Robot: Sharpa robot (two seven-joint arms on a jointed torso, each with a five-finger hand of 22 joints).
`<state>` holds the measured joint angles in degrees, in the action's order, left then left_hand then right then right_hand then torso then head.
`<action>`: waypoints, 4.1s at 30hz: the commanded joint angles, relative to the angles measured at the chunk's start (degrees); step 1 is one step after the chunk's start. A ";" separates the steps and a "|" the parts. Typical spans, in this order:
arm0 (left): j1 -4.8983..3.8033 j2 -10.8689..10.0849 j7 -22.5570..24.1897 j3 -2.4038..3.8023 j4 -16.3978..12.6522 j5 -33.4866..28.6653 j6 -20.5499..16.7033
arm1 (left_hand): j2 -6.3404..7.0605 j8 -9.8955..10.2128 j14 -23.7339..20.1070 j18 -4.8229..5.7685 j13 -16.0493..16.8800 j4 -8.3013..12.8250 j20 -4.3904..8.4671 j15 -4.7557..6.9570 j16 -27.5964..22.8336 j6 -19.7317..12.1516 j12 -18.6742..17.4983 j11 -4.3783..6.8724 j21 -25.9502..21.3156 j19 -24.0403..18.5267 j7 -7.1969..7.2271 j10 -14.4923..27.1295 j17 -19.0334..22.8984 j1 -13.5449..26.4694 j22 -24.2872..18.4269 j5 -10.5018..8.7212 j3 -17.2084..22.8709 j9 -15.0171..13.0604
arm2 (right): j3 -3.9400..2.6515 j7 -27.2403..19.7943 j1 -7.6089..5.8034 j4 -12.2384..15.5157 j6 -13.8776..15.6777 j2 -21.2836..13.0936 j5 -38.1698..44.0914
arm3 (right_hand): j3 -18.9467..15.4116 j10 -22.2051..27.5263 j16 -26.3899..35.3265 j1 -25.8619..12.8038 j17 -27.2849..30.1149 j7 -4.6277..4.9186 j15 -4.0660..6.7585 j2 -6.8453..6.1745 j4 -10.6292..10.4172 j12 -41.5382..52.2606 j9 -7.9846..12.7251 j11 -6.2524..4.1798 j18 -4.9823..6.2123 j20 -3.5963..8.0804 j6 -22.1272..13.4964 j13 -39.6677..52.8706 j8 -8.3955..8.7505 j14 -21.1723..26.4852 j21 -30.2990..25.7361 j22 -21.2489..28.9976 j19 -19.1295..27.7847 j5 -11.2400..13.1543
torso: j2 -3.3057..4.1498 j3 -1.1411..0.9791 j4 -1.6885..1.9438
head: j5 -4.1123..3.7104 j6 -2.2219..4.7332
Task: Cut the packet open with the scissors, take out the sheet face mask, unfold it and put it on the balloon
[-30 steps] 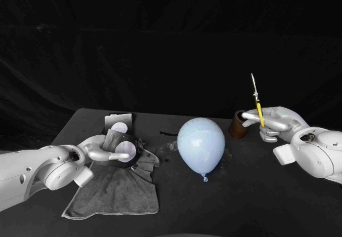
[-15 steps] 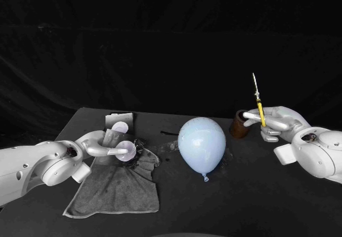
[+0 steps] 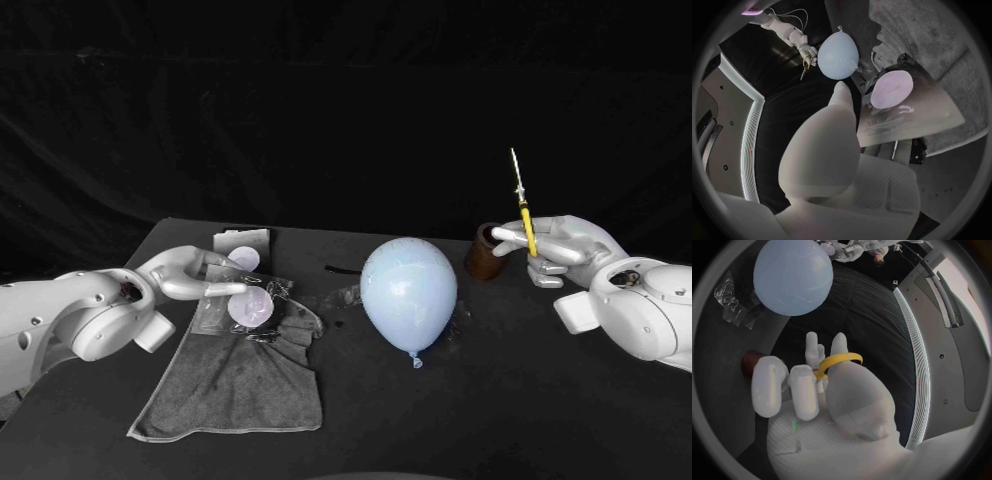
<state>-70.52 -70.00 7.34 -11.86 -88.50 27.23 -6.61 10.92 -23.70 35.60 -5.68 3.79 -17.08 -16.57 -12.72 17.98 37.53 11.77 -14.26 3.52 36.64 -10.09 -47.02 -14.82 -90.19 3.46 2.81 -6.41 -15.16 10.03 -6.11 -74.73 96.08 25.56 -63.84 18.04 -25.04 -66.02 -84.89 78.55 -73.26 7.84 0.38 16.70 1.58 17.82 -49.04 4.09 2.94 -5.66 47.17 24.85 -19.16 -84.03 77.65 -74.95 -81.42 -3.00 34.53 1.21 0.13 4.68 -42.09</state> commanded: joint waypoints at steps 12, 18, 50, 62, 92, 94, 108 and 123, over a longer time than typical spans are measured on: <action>-3.55 -0.60 3.70 0.15 3.38 0.94 -0.76 | 0.84 0.38 -1.74 0.69 -0.01 0.06 0.05 0.21 2.33 0.43 -0.47 0.79 0.21 -0.26 -5.33 1.26 -0.36 -0.61 0.19 0.09 -0.02 0.60 | -0.06 -0.74 -0.03 -0.27 -0.42 0.38 0.29 | -0.77 -0.98 -0.31 0.48 0.05 0.18 0.06 0.01 0.02 -0.51 -0.12 -0.40 0.44 -0.07 0.40 -0.16 0.60 -2.49 0.06 -7.75 -0.13 0.08 | 0.05 0.02 -0.01 | 0.10 -0.05; -4.06 -0.05 5.88 0.19 4.41 -1.14 -2.30 | -2.14 -0.27 -0.21 0.04 0.18 0.42 0.11 0.89 5.04 2.24 0.72 1.32 1.64 5.55 -5.14 -0.57 -0.91 -2.59 1.00 0.00 2.91 0.72 | -0.06 -0.82 -0.03 -0.23 -0.44 0.46 0.71 | -0.79 -0.99 -0.31 0.50 0.04 0.18 0.06 -0.02 0.04 -0.55 -0.13 -0.39 0.46 -0.07 0.40 -0.19 0.65 -2.49 0.00 -7.72 -0.09 0.08 | -0.02 -0.01 0.03 | 0.05 -0.01; -4.39 19.75 11.81 3.85 14.24 -16.10 -1.67 | -6.51 3.63 19.62 -4.89 0.07 0.44 3.36 6.82 9.04 12.78 -1.82 6.14 11.68 20.05 -1.28 -16.97 -1.64 -1.23 4.93 -0.01 5.71 4.95 | -0.26 5.19 -3.87 -8.34 -4.56 7.43 13.14 | -0.39 -1.49 -0.41 2.22 -0.51 0.02 0.17 0.15 1.28 -1.39 -0.34 -0.56 0.27 -0.01 0.97 -0.85 1.48 -2.64 0.68 -8.12 -0.60 0.08 | -0.08 -0.09 -0.28 | -3.20 6.78; -6.09 26.76 9.48 5.48 24.98 -18.71 1.53 | -7.37 4.45 21.32 -4.77 -0.06 0.38 3.86 7.03 7.36 13.10 -3.62 6.18 12.09 20.83 -1.40 -18.43 -1.78 0.56 4.92 -0.02 4.73 5.41 | -0.29 10.71 -6.58 -21.67 -7.74 18.78 28.54 | 0.00 -1.98 -0.64 2.77 -1.25 -0.17 0.29 0.18 1.37 -1.63 -0.41 -0.73 -0.04 0.07 1.55 -1.09 1.70 -2.83 1.86 -8.83 -1.42 0.08 | -0.01 -0.09 -0.32 | -4.05 9.72; -12.02 39.10 9.36 5.88 45.55 -11.63 3.25 | -6.07 7.24 13.70 -1.74 -0.08 0.15 -0.05 3.24 -6.06 10.06 -7.97 3.36 2.35 6.95 -3.62 -12.97 1.76 9.48 0.46 -0.05 2.97 6.63 | -0.19 10.16 -6.84 -42.92 -6.71 40.16 77.32 | -0.29 -3.03 -0.66 2.84 -1.37 -0.41 0.51 -0.12 0.30 -2.94 -0.36 -0.92 -0.49 0.34 2.73 -2.07 2.63 -2.85 3.39 -9.79 -2.58 0.17 | 1.79 0.19 -0.11 | -3.85 10.18; -12.25 39.61 9.13 5.90 45.97 -11.16 3.64 | -5.78 7.34 13.53 -1.51 -0.08 0.17 -0.10 3.13 -6.49 9.88 -7.98 3.27 2.08 6.54 -3.70 -12.68 1.95 9.94 0.41 -0.06 3.33 6.68 | -0.16 10.37 -6.83 -42.75 -6.71 40.56 79.40 | -0.32 -3.05 -0.64 2.86 -1.31 -0.42 0.51 -0.13 0.30 -2.97 -0.36 -0.93 -0.48 0.34 2.75 -2.09 2.65 -2.83 3.35 -9.77 -2.55 0.17 | 1.90 0.18 -0.10 | -3.82 10.26; -13.05 43.70 6.07 5.95 45.40 2.50 8.90 | -2.37 8.11 11.60 1.32 -0.11 0.06 -0.13 2.16 -9.52 8.72 -7.95 2.62 -0.70 -7.09 -3.96 -9.96 3.43 11.92 -0.58 -0.01 1.51 6.94 | -0.03 19.38 -6.30 -41.00 -7.92 43.37 90.52 | -0.81 -3.39 -0.42 4.33 -0.85 -0.56 0.63 0.02 0.64 -4.40 -0.24 -1.05 -0.51 0.45 3.23 -3.03 3.43 -2.68 3.37 -9.84 -2.63 0.14 | 1.83 0.22 -0.03 | -3.27 9.99; -12.94 46.34 3.58 5.89 45.02 10.98 14.19 | -3.14 7.75 16.60 -0.86 0.02 0.28 0.09 3.58 -8.24 9.69 -7.47 3.60 2.78 6.44 -2.97 -11.69 3.00 6.15 1.13 -0.08 5.43 6.68 | -0.04 21.16 -6.20 -37.95 -6.46 43.64 92.10 | -0.76 -3.82 -0.49 4.78 -1.12 -0.60 0.66 0.11 0.52 -4.91 -0.15 -1.09 -0.55 0.50 3.53 -3.42 3.76 -2.74 3.50 -9.95 -2.75 0.14 | 1.96 0.22 -0.19 | -2.92 10.26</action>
<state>-83.39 -23.86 11.78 -6.03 -43.27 35.42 4.19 7.93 -15.59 51.77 -5.72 3.74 -16.83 -16.49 -9.30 9.58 46.82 3.99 -10.61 6.03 42.36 -11.92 -58.26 -11.69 -83.63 4.49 2.81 -1.23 -8.43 10.02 13.38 -80.88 58.01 18.44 -20.18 108.04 -24.96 -66.63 -85.09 82.59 -74.35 7.27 0.63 16.82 1.96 13.16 -49.29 4.34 2.59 -5.22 50.46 21.47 -15.65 -84.07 80.85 -74.90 -83.49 -3.00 36.46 1.38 -0.03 1.78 -31.79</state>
